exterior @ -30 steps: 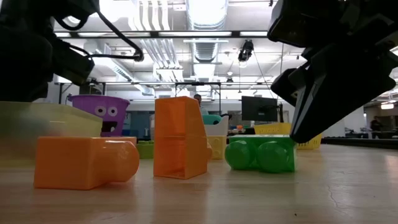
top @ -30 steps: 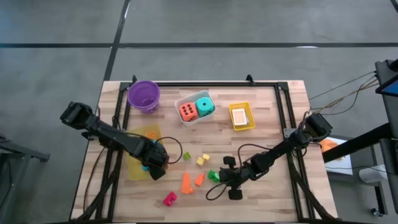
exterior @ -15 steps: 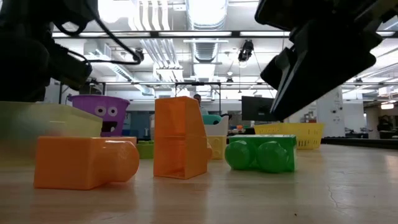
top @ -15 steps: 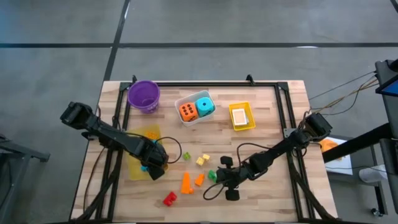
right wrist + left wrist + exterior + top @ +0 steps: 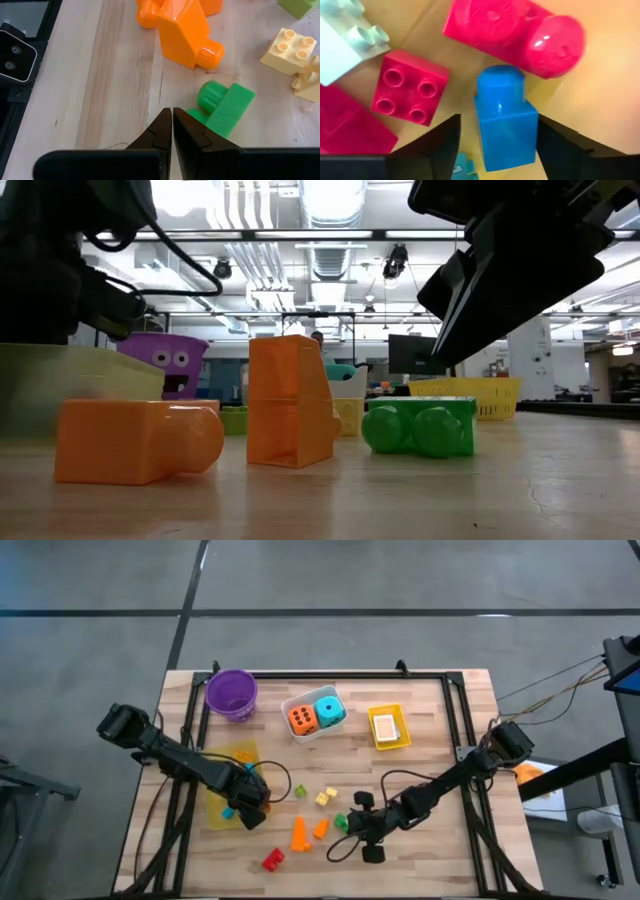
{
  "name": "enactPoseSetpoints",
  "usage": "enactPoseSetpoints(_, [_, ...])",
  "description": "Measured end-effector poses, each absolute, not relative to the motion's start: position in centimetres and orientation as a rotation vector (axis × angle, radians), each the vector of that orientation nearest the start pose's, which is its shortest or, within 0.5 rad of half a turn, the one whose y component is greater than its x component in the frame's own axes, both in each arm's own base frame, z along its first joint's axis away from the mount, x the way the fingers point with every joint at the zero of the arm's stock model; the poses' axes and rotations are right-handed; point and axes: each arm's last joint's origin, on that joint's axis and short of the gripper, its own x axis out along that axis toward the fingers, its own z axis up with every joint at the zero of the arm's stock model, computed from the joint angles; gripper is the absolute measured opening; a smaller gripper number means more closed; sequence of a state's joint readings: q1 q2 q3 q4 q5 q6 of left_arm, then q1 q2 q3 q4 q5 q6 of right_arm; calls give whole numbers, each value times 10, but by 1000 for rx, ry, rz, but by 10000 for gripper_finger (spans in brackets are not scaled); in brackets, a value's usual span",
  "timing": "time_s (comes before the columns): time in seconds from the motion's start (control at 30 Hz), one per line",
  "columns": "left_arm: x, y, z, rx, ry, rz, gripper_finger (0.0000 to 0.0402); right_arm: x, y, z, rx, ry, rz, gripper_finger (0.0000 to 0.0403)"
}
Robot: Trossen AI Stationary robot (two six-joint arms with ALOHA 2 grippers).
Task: Pick & Place Toys
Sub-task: Put the blue game piece into the light yellow bin, then put the dark green game piece into the light yellow bin
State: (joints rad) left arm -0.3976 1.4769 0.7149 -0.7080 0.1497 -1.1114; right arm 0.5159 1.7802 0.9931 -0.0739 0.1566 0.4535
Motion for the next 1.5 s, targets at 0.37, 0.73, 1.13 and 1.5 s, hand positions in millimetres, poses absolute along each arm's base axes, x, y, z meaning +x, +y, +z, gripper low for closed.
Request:
enactPoseSetpoints(0.37, [205, -90, 145, -710, 1508, 430, 281, 309, 170, 157, 136, 871, 145, 15])
enactPoseSetpoints(0.73, [206, -90, 152, -662, 1544, 424, 282, 309, 170, 157, 136, 872, 146, 15])
enactPoseSetpoints(1.13, [221, -94, 195, -477, 1502, 396, 283, 308, 169, 162, 155, 868, 139, 15])
enactPoseSetpoints(1.5, [246, -100, 236, -250, 1181, 415, 283, 303, 163, 167, 95, 904, 140, 15])
